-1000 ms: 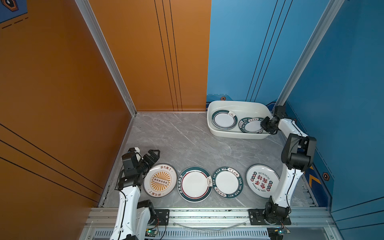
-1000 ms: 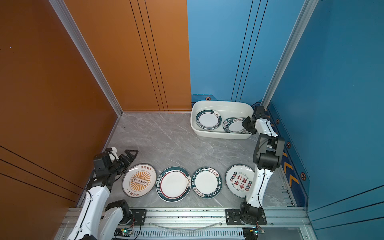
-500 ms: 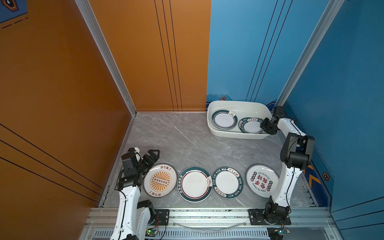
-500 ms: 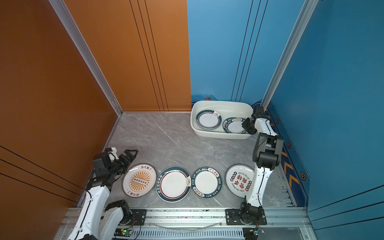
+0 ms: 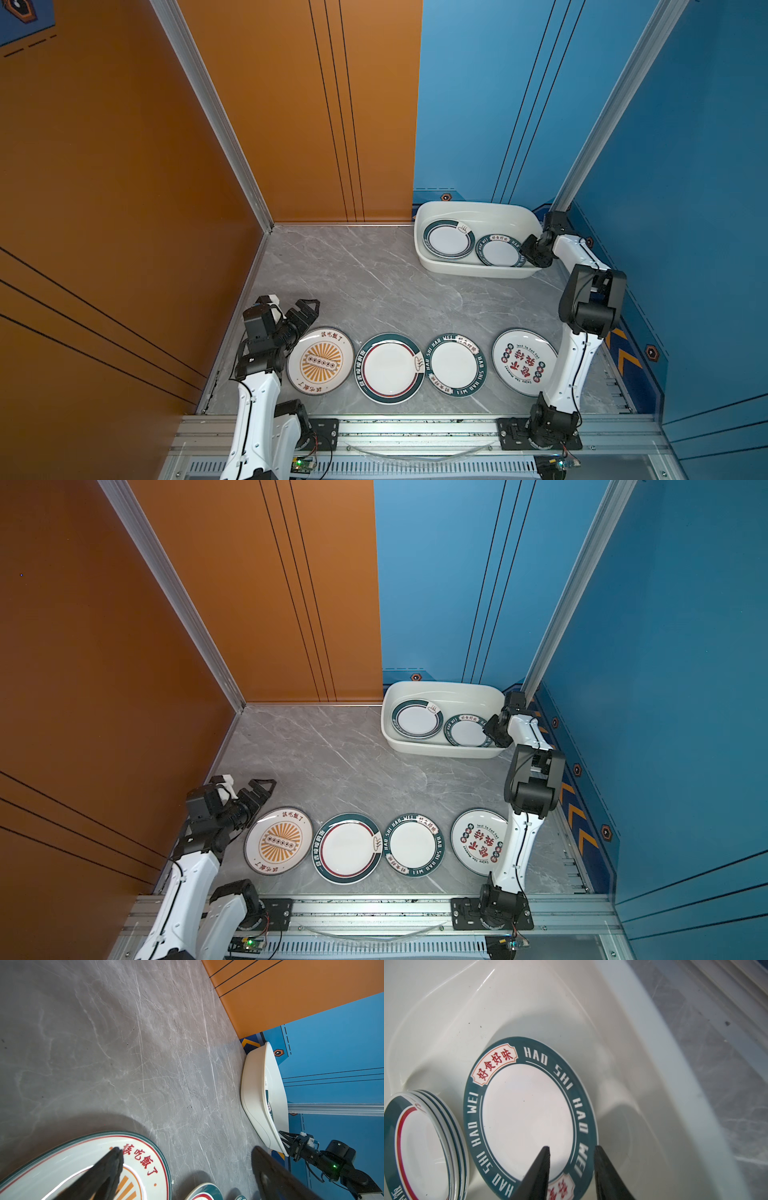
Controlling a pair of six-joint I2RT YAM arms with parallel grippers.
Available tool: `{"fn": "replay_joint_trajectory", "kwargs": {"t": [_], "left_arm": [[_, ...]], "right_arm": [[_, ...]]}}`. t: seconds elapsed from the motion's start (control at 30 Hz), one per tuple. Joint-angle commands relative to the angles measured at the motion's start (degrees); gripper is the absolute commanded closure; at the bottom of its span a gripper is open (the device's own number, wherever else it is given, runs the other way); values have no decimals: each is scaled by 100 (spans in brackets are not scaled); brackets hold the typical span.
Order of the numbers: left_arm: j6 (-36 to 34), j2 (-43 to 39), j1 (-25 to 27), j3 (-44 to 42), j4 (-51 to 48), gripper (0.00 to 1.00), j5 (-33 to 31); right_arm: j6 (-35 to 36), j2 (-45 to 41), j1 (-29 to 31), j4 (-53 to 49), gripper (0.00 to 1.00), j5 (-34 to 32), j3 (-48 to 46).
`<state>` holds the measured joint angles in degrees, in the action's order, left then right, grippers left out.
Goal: Place the plates into the plastic bin on the countertop
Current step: 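Lower the plate into the bin with the right gripper while the left gripper withdraws, then open the right gripper and swing it toward the orange-sunburst plate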
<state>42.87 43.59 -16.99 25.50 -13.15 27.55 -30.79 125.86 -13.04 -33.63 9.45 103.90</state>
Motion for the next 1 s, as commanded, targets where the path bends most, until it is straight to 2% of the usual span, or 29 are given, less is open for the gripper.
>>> {"fn": "replay_joint_trajectory", "kwargs": {"t": [0.0,0.23,0.4,0.47,0.57,0.67,0.73,0.97], "left_arm": [[-121,-18,-58,-78,52,2,154],[-129,-9,-58,-75,47,2,145],[-121,7,-67,-57,36,2,128],[-129,15,-75,-14,-1,2,128],[-156,20,-111,55,-91,2,128],[-139,26,-170,79,-117,2,189],[-130,35,-194,91,-135,2,209],[-77,24,-243,98,-177,2,250]], "right_arm": [[159,70,29,-433,60,-306,156],[293,-356,179,-489,60,-753,126],[456,-1261,618,-352,59,-824,45],[494,-1646,881,-76,58,-447,-58],[550,-2015,1356,93,54,514,-287],[556,-2002,1938,-50,51,1751,-200],[628,-1908,2444,-182,50,2339,-203],[958,-1370,4236,-122,48,2938,-612]]}}
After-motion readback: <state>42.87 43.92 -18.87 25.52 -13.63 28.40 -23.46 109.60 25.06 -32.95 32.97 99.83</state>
